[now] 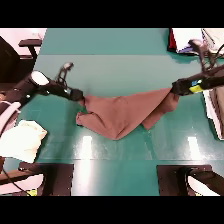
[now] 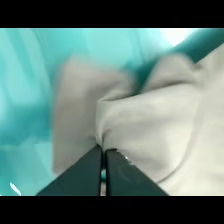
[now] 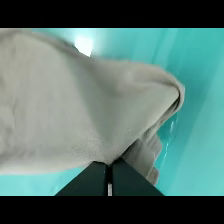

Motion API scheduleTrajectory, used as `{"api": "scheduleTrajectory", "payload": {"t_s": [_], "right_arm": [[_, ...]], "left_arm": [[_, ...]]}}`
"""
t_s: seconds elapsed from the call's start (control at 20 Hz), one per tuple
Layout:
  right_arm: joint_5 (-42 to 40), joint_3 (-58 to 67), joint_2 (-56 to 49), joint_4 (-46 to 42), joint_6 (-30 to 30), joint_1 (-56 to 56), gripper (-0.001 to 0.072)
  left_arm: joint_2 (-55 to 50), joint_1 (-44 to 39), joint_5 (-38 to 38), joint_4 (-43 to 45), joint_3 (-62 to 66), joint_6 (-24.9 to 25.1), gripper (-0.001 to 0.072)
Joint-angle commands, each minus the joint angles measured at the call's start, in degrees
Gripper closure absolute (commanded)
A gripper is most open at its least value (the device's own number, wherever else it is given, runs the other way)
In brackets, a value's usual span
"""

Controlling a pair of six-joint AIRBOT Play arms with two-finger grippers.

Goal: Fold the shirts.

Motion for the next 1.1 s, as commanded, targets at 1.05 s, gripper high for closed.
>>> {"api": "scheduleTrajectory", "payload": {"t_s": [1.05], "right_arm": [[18.9,33.0,6.9,0.0,6.9,-5.6,0.0696]], "left_arm": [[24.5,0.0,-5.1,24.0,49.6,-8.9,0.0680]]}}
